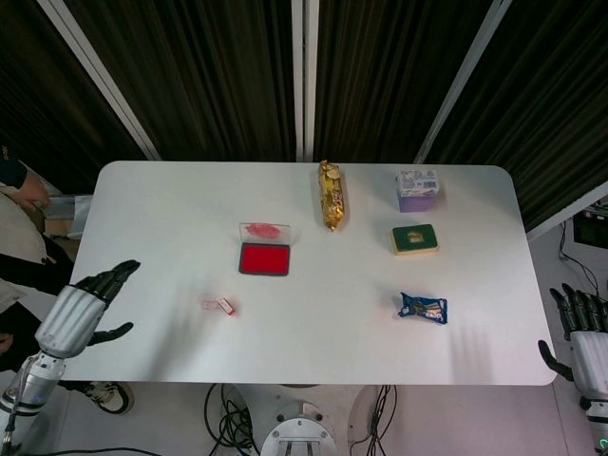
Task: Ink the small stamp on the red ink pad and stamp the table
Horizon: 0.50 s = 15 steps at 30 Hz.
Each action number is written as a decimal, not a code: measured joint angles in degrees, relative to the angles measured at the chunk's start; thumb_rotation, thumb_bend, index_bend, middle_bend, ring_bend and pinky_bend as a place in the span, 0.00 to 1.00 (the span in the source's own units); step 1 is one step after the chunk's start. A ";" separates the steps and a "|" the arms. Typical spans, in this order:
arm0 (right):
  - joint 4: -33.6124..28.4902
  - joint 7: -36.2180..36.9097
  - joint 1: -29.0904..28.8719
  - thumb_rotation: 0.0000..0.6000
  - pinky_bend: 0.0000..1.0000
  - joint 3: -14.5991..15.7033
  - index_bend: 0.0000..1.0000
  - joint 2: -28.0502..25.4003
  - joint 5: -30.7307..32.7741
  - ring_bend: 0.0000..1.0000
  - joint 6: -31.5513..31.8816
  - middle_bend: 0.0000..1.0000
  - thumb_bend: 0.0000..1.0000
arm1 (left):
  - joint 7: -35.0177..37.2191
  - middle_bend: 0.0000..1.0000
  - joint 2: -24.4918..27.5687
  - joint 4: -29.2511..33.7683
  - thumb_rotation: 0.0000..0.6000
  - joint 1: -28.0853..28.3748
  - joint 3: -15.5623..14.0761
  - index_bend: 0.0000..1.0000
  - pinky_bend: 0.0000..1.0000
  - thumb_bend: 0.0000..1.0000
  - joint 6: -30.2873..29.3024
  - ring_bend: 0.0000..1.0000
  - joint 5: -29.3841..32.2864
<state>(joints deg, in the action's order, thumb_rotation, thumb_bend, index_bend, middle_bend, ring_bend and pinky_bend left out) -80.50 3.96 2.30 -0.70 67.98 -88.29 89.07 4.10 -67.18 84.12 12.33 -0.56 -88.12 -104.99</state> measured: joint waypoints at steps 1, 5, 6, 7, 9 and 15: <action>-0.03 0.05 0.06 1.00 0.00 0.00 0.00 -0.03 0.09 0.00 -0.03 0.00 0.26 | -0.16 0.33 -0.20 0.27 1.00 0.77 -0.02 0.07 0.95 0.08 0.82 0.85 -0.49; -0.01 -0.09 0.18 1.00 0.00 0.08 0.00 0.02 0.27 0.00 -0.20 0.00 0.26 | -1.57 0.31 -1.36 1.13 1.00 4.42 -0.26 0.08 0.97 0.09 6.40 0.88 -2.00; -0.03 -0.07 0.20 1.00 0.00 0.07 0.00 0.00 0.32 0.00 -0.22 0.00 0.26 | -2.29 0.29 -1.89 1.20 1.00 5.65 -0.36 0.10 0.97 0.09 8.42 0.88 -2.39; -0.03 -0.06 0.21 1.00 0.00 0.06 0.00 -0.03 0.38 0.00 -0.24 0.00 0.26 | -2.87 0.27 -2.34 1.20 1.00 6.56 -0.44 0.11 0.97 0.09 9.95 0.88 -2.63; -0.03 -0.07 0.21 1.00 0.00 -0.05 0.00 -0.15 0.58 0.00 -0.32 0.00 0.26 | -4.19 0.24 -3.51 1.03 1.00 8.56 -0.65 0.14 0.97 0.09 13.42 0.87 -2.94; -0.19 0.23 0.14 1.00 0.00 -0.41 0.00 -0.55 0.94 0.00 -0.42 0.00 0.26 | -5.77 0.18 -7.68 -1.05 1.00 13.60 -1.11 0.14 0.97 0.09 21.06 0.87 -2.31</action>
<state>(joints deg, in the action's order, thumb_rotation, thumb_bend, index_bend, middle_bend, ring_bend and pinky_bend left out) -80.68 4.19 2.43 -1.11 67.42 -87.35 88.65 -1.67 -74.86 83.06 25.93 -1.67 -67.06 -107.30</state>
